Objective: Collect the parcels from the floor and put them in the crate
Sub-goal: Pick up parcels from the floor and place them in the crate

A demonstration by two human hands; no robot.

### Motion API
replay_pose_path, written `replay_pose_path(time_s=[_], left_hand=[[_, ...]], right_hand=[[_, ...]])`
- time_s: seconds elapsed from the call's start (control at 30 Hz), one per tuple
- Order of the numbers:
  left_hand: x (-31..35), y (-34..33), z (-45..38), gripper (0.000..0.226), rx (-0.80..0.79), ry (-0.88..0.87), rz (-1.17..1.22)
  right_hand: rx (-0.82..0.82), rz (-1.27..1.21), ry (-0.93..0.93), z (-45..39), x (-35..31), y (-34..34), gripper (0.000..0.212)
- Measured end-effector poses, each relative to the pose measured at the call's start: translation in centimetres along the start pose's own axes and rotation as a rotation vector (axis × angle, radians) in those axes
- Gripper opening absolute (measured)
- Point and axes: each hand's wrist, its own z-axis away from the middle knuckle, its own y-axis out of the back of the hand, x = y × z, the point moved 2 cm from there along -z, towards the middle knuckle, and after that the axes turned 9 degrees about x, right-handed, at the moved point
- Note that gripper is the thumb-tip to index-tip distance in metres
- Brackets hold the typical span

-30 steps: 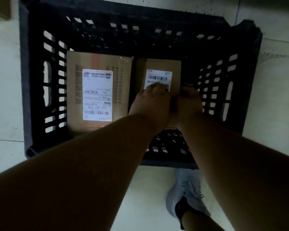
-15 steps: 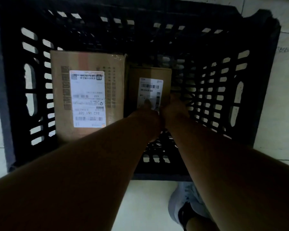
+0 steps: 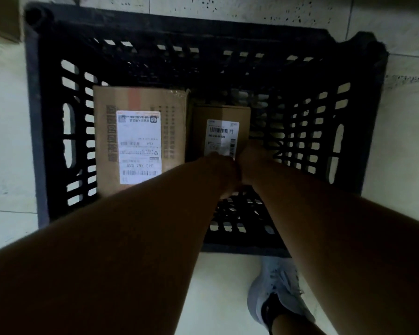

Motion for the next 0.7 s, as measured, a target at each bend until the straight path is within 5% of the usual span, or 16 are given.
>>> replay_pose_path(time_s=[0.1,0.27,0.7], left_hand=[[-0.1,1.2,4.0,0.049,0.214,0.162,0.257],[2.3,6.0,15.2,0.048,0.44,0.257,0.368],[12.8,20.1,45.7,0.048,0.587,0.152,0.393]], right_hand=[[0.134,-0.093,0.061,3.9,-1.7,3.4,0.032],[0.187,-0.192,0.102,15.8,-3.6,11.7,0.056],[0.29,-0.218,0.172,45.6,-3.2,33.6,0.051]])
